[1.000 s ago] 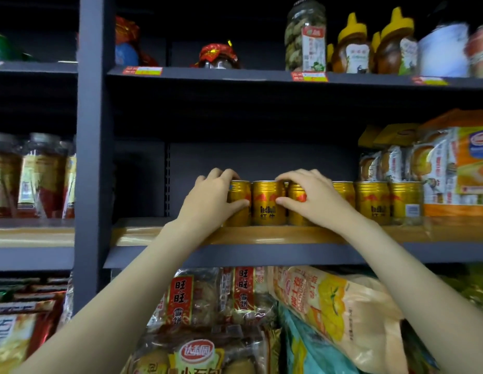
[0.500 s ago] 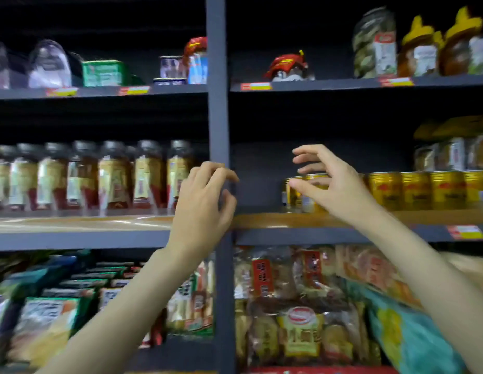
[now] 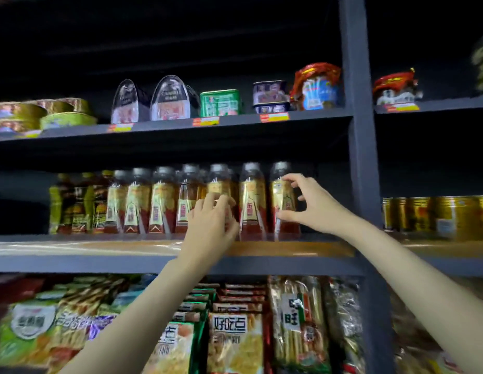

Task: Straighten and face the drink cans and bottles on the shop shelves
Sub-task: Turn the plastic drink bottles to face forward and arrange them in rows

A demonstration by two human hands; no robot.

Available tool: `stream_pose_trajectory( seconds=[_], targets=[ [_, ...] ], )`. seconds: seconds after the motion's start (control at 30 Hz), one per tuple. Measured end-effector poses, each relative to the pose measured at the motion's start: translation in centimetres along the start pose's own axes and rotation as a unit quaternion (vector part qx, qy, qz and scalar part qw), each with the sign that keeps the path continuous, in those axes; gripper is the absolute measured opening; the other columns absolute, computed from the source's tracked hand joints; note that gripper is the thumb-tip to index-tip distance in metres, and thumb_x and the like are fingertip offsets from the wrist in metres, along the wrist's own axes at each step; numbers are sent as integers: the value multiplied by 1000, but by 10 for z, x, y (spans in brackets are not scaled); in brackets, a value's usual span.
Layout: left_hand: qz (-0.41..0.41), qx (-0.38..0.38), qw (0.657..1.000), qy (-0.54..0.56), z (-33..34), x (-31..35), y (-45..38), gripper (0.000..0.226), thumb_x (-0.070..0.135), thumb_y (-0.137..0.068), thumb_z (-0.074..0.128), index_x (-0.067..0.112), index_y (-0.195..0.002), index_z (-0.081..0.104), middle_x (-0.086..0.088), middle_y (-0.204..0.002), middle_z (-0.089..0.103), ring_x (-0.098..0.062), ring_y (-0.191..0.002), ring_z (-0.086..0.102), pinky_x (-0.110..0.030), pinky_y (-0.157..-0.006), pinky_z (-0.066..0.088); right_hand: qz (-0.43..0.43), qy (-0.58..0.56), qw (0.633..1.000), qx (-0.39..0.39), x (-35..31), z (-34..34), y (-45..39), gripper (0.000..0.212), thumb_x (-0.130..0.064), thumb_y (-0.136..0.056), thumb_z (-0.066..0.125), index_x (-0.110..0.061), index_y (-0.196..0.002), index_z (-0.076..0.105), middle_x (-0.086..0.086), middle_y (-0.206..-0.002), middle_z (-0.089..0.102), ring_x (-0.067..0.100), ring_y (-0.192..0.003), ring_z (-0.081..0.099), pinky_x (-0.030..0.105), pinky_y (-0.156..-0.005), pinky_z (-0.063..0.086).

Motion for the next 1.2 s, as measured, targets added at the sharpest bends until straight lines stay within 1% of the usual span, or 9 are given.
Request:
stream_pose_trajectory(
  seconds=[0.2, 0.3, 0.43, 0.73, 0.87, 1.0, 1.07, 1.13, 1.2],
  targets=[
    [24, 7, 996, -81, 24, -45, -29, 48, 45, -88, 33, 23, -130, 45, -1, -141, 37, -24, -130, 31, -40, -106, 23, 102, -23, 991, 85, 33, 22, -79, 110, -20, -76, 79, -38, -150, 0, 16, -156, -6, 36, -140, 25, 39, -107, 32],
    [1, 13, 998, -58, 36, -60, -25, 69, 51, -76, 9, 25, -130, 44, 0, -141, 39, -23, -128, 33, -41, -105, 24, 173, -31, 978, 112, 54, 34, -98, 120, -18, -73, 81, -35, -149, -10, 20, -157, 6, 36, -141, 24, 42, -108, 32],
    [17, 10, 999, -25, 37, -57, -28, 63, 45, -79, 16, 22, -131, 43, -1, -139, 41, -24, -127, 33, -43, -104, 25, 216, -11, 964, 157, 58, 29, -91, 122, -18, -70, 83, -32, -150, -8, 21, -153, 21, 36, -138, 28, 44, -106, 33],
    [20, 23, 999, 12, 24, -57, -25, 39, 31, -92, 39, 20, -129, 40, 0, -134, 41, -21, -127, 32, -38, -107, 21, 16, -2, 953, 301, -43, -10, 1, 104, -9, -65, 85, -37, -142, 21, -7, -133, 36, 4, -116, 35, 23, -93, 33],
    [50, 64, 979, 188, -2, -54, -14, 33, 22, -92, 45, 18, -125, 46, 3, -127, 46, -12, -119, 38, -31, -105, 28, -13, -47, 942, 332, -87, -43, 16, 106, -13, -63, 86, -40, -141, 20, -10, -137, 39, 10, -124, 43, 35, -101, 40],
    [16, -79, 871, 484, -33, -46, 9, 52, 47, -87, 50, 27, -133, 39, 11, -130, 47, -5, -119, 46, -17, -92, 43, 30, -311, 898, 309, -101, -46, 15, 95, -4, -66, 80, -38, -136, 26, -5, -117, 52, 16, -108, 58, 42, -85, 53],
    [-71, -216, 728, 647, -34, -40, 24, 59, 51, -78, 55, 27, -131, 40, 2, -131, 53, -14, -114, 57, -21, -87, 51, 57, -421, 866, 264, -108, -32, 12, 89, -5, -67, 75, -36, -136, 28, 1, -116, 56, 21, -106, 61, 40, -76, 55],
    [-129, -259, 599, 747, -40, -40, 35, 52, 38, -79, 62, 20, -125, 44, -12, -123, 60, -25, -105, 65, -37, -90, 54, 66, -472, 850, 225, -117, -17, 11, 90, -10, -64, 73, -33, -139, 29, 3, -115, 59, 23, -101, 64, 36, -68, 57],
    [-137, -223, 579, 772, -49, -48, 38, 54, 32, -76, 66, 17, -124, 46, -16, -120, 61, -28, -101, 67, -40, -88, 54, 81, -494, 843, 196, -122, -3, 9, 91, -14, -63, 72, -32, -141, 29, 5, -118, 59, 25, -100, 65, 34, -65, 58]
  ],
)
Point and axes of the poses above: each hand's wrist, its own y-axis away from the middle knuckle, its own z-axis out of the palm, x = y × z, the point moved 7 cm from there along -y, towards the middle knuckle
